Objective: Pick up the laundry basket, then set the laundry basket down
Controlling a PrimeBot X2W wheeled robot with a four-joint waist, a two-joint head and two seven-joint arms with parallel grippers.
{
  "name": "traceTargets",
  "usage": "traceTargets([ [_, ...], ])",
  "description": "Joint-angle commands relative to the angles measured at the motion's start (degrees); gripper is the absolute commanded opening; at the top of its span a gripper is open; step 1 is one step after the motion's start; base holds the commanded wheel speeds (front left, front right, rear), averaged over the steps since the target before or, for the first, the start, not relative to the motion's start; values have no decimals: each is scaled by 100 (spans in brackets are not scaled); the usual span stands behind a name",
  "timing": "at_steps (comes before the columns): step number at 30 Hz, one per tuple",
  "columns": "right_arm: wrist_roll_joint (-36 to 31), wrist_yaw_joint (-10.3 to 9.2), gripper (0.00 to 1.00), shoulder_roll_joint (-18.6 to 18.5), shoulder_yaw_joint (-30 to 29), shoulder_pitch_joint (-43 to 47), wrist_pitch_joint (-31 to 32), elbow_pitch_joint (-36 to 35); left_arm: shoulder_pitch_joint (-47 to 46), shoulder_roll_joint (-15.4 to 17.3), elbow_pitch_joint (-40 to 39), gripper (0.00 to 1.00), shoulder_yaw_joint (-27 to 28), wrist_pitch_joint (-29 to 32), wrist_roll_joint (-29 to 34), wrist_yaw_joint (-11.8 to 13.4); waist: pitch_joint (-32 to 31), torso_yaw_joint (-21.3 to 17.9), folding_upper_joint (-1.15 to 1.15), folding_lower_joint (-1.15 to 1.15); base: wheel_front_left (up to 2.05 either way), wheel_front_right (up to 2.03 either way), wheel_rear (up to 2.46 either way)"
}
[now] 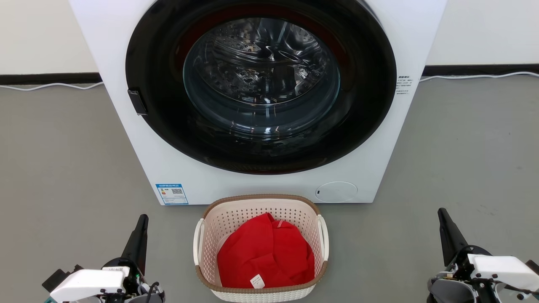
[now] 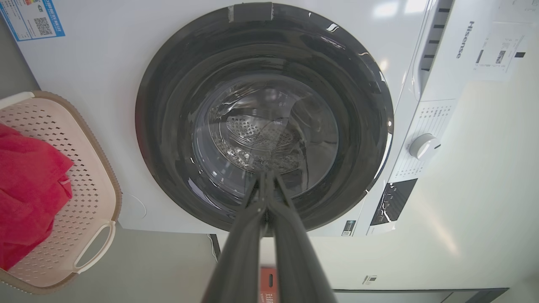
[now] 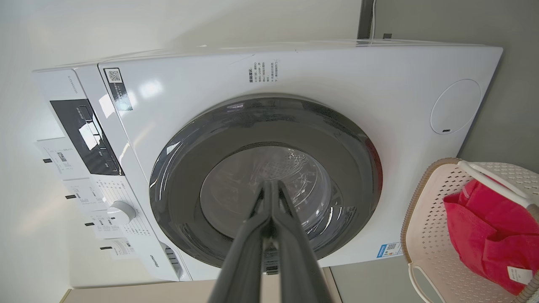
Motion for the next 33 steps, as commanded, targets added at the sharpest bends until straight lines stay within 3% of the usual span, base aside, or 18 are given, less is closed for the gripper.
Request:
traceTargets([
  [1, -16, 42, 0, -18, 106, -240, 45, -158, -311, 60, -125, 0, 167, 35, 11, -39, 0, 0, 0, 0, 0, 0, 0],
  [25, -16, 42, 0, -18, 106, -240, 45, -158, -311, 60, -125, 0, 167, 35, 11, -39, 0, 0, 0, 0, 0, 0, 0],
  [26, 0, 0, 100, 0, 7, 12, -1, 20, 11, -3, 15, 100, -1, -4, 1, 2, 0, 0, 0, 0, 0, 0, 0],
  [27, 0, -3, 0, 5, 19, 38, -3, 55, 37, -16, 64, 0, -4, -13, 0, 4, 0, 0, 0, 0, 0, 0, 0],
  [29, 0, -3, 0, 30, 38, 145, -5, 195, 159, -50, 211, 0, -10, -15, 1, 4, 1, 0, 0, 0, 0, 0, 0],
  [30, 0, -5, 100, 41, 49, 192, -10, 246, 210, -58, 264, 100, -16, -20, 4, 4, 2, 1, 0, 0, 0, 0, 0],
  [33, 1, -4, 100, 40, 125, 180, -61, 227, 215, -55, 222, 100, -50, -71, 29, 3, 5, 3, 0, 3, 0, 0, 0],
])
